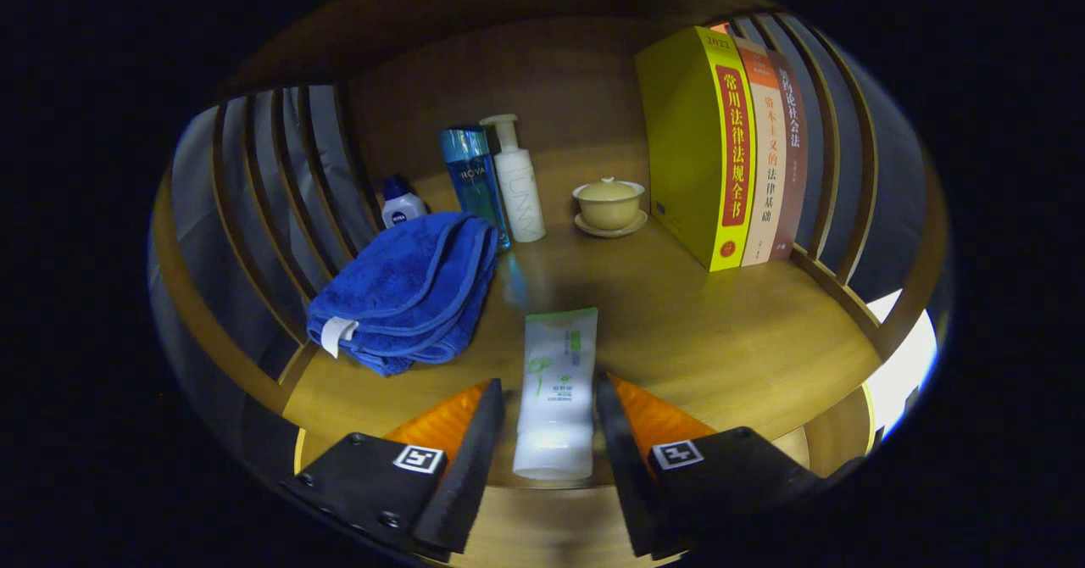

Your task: Pull open the drawer, take out the items inside it, and place them on the countertop above the cabinet.

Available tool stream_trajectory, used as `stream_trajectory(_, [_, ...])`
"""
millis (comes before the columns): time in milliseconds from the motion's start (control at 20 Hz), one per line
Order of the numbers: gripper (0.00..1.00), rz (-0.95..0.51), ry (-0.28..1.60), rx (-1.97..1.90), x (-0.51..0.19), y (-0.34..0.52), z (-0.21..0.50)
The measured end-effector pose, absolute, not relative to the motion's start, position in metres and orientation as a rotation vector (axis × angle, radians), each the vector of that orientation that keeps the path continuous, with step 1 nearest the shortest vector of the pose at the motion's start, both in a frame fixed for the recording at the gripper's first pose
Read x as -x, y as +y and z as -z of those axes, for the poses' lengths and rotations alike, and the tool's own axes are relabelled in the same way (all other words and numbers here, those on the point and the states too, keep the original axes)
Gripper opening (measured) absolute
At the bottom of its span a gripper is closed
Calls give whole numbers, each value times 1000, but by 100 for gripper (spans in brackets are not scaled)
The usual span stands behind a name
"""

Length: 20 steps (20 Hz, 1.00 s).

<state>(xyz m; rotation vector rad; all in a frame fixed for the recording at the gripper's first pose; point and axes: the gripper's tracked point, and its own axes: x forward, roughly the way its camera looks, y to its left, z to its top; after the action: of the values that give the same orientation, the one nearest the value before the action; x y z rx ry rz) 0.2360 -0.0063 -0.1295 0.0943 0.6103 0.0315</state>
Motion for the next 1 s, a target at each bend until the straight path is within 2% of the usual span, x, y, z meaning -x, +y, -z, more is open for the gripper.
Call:
stream_trajectory(200, [98,-46,564,-60,-224,-6,114])
stream_trajectory(600, [99,-85,441,-15,-175,6,71])
stream_trajectory(1000, [99,-121,348,-22,-111,19,56])
